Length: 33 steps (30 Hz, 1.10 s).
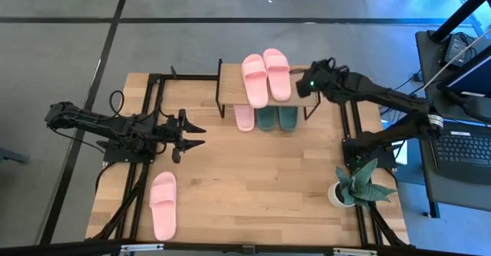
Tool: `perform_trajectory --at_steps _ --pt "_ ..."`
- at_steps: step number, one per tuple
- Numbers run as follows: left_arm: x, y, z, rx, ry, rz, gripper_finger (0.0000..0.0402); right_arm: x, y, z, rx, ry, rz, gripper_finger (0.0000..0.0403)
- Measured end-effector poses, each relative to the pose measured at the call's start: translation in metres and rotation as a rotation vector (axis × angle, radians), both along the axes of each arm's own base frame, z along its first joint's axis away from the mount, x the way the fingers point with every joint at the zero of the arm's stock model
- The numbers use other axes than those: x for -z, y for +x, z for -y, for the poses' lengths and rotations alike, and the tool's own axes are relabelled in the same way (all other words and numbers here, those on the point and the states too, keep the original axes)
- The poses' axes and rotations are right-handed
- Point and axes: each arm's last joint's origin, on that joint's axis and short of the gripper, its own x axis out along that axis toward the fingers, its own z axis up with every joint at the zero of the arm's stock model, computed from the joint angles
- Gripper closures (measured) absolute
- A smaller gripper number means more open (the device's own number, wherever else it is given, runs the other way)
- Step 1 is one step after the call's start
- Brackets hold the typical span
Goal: Pick and place slides into the shelf
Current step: Adjust the shelf
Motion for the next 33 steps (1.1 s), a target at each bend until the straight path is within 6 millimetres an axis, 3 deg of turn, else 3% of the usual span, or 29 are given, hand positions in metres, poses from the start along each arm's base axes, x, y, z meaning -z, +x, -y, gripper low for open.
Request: perform_trajectory --at_steps 9,19,33 --pt "0.000 0.000 0.000 0.000 0.000 0.000 0.0225 0.012 -0.015 0.039 0.130 0.179 0.089 0.0135" --pt "0.003 0.000 0.000 0.000 0.005 -0.033 0.0225 0.018 -0.039 0.073 0.261 0.186 0.036 0.0135" --pt "0.004 0.000 0.000 0.000 0.006 -0.044 0.0225 0.047 -0.021 0.092 0.244 0.275 -0.012 0.0135"
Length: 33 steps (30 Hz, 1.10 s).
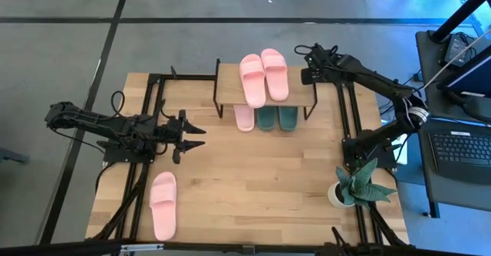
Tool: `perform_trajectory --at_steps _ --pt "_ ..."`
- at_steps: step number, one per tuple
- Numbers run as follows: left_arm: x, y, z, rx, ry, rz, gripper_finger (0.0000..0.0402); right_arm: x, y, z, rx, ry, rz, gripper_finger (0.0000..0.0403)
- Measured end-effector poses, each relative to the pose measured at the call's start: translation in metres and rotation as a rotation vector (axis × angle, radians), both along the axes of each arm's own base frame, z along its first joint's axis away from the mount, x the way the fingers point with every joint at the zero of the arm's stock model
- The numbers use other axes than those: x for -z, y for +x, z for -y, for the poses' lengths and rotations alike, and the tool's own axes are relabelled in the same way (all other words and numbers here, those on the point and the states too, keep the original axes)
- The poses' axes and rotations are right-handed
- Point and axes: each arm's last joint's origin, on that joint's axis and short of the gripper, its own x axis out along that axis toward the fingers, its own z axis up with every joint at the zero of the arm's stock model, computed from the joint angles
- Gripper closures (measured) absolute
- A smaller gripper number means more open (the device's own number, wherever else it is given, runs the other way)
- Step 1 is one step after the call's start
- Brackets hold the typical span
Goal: Pick and place slides into the shelf
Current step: Adjust the shelf, then put the pink slipper under the shelf
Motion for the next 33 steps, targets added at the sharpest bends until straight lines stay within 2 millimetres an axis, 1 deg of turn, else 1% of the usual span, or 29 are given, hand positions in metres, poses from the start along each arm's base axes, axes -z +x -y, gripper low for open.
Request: perform_trajectory --at_steps 7,10,20,23,27,31,33 --pt "0.000 0.000 0.000 0.000 0.000 -0.001 0.0225 -0.004 0.015 0.000 -0.101 -0.011 0.146 0.0135" --pt "0.000 0.000 0.000 0.000 0.000 -0.001 0.0225 -0.005 0.018 0.001 -0.123 -0.028 0.156 0.0135" --pt "0.002 0.000 0.000 0.000 0.002 -0.018 0.0225 -0.007 0.018 -0.001 -0.138 -0.021 0.169 0.0135" --pt "0.002 0.000 0.000 0.000 0.000 -0.019 0.0225 -0.017 0.015 -0.004 -0.148 -0.055 0.203 0.0135" --pt "0.002 0.000 0.000 0.000 -0.001 -0.019 0.0225 -0.037 0.006 -0.012 -0.183 -0.138 0.250 0.0135" --pt "0.002 0.000 0.000 0.000 0.001 -0.019 0.0225 -0.057 -0.003 -0.029 -0.240 -0.203 0.276 0.0135" --pt "0.002 0.000 0.000 0.000 0.001 -0.018 0.0225 -0.065 -0.004 -0.041 -0.292 -0.222 0.282 0.0135"
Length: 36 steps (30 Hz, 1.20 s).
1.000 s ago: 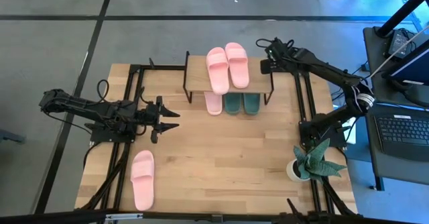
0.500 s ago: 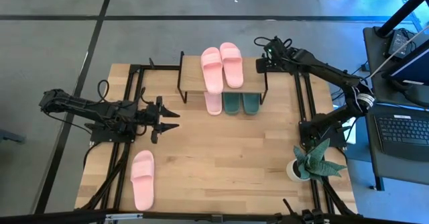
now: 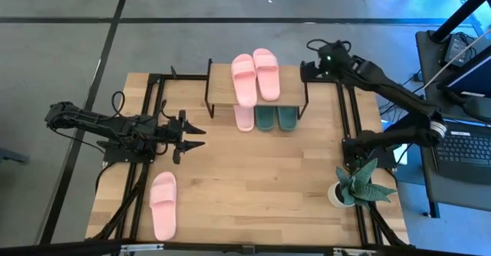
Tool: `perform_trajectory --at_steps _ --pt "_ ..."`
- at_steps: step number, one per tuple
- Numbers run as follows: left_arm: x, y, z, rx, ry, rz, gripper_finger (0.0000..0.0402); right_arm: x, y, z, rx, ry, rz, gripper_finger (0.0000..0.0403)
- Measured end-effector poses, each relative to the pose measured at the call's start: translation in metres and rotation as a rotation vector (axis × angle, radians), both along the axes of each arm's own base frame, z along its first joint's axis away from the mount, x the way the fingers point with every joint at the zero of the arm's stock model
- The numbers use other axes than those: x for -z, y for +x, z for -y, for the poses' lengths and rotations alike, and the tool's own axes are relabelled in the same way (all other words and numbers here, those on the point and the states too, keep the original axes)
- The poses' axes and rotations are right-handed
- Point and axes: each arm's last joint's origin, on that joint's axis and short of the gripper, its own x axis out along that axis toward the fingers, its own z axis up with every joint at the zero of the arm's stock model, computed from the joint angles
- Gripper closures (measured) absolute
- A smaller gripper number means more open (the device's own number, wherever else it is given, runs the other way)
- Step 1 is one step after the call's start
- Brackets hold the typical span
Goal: Pick and place slides into the shelf
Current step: Put the pink slipper under the shelf
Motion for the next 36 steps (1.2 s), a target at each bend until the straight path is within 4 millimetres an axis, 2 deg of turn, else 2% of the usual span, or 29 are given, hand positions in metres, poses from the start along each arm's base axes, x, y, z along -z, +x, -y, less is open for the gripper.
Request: perform_trajectory --at_steps 6,12,18,23,29,36 --pt "0.000 0.000 0.000 0.000 0.001 0.001 0.0225 -0.012 0.012 -0.038 -0.200 -0.056 -0.001 0.0135" --pt "-0.001 0.000 0.000 0.010 0.001 0.007 0.0225 -0.012 0.036 -0.080 -0.540 -0.068 -0.021 0.0135" --pt "-0.001 -0.002 0.014 0.208 0.089 0.013 0.0225 0.021 0.070 -0.132 -0.904 -0.217 0.166 0.0135" --pt "-0.001 -0.005 0.026 0.271 0.133 0.023 0.0225 0.046 0.075 -0.167 -1.118 -0.244 0.288 0.0135" --pt "-0.005 -0.011 0.045 0.307 0.170 0.017 0.0225 0.063 0.072 -0.181 -1.167 -0.231 0.295 0.0135" --pt "-0.014 -0.017 0.081 0.245 0.265 -0.185 0.0225 0.064 0.072 -0.183 -1.147 -0.190 0.339 0.0135"
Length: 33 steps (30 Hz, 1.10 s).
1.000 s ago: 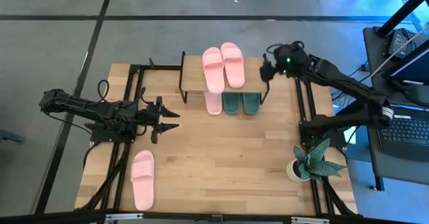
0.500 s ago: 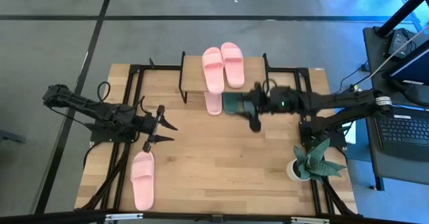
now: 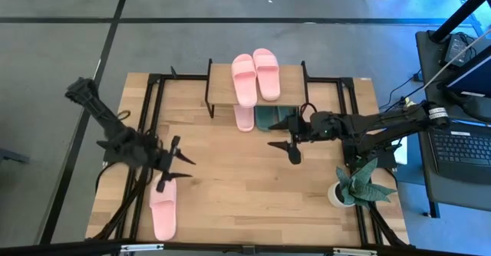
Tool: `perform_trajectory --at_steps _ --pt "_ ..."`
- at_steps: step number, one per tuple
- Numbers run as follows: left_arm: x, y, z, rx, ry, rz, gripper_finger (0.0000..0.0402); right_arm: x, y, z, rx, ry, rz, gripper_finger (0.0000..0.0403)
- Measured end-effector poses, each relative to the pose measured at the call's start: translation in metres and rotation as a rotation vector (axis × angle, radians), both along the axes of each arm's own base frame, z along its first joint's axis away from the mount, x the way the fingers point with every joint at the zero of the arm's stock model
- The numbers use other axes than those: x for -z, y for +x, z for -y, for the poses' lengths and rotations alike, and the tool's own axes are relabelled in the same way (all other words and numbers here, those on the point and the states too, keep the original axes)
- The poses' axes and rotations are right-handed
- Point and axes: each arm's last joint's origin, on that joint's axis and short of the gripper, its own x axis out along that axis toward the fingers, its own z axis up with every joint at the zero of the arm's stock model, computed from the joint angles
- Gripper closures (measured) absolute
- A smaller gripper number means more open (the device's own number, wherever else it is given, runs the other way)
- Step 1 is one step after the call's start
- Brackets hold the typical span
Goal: Pick and place slides into the shelf
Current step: Put the pink slipper under the shelf
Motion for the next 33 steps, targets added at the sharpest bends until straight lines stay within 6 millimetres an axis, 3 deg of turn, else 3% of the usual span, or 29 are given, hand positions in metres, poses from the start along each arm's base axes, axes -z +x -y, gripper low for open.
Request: perform_trajectory --at_steps 15,20,29,33 --pt "0.000 0.016 0.095 -0.219 0.000 -0.418 0.0225 0.000 0.000 0.006 0.030 0.013 0.000 0.0135" --pt "0.009 0.022 0.124 -0.286 0.091 -0.592 0.0225 0.000 0.000 0.008 0.035 0.014 0.000 0.0135" --pt "0.025 0.030 0.153 -0.584 0.024 -1.052 0.0225 0.000 0.000 0.008 0.035 0.014 0.000 0.0135" --pt "0.041 0.032 0.162 -0.565 0.115 -1.155 0.0225 0.000 0.000 0.008 0.035 0.013 0.000 0.0135"
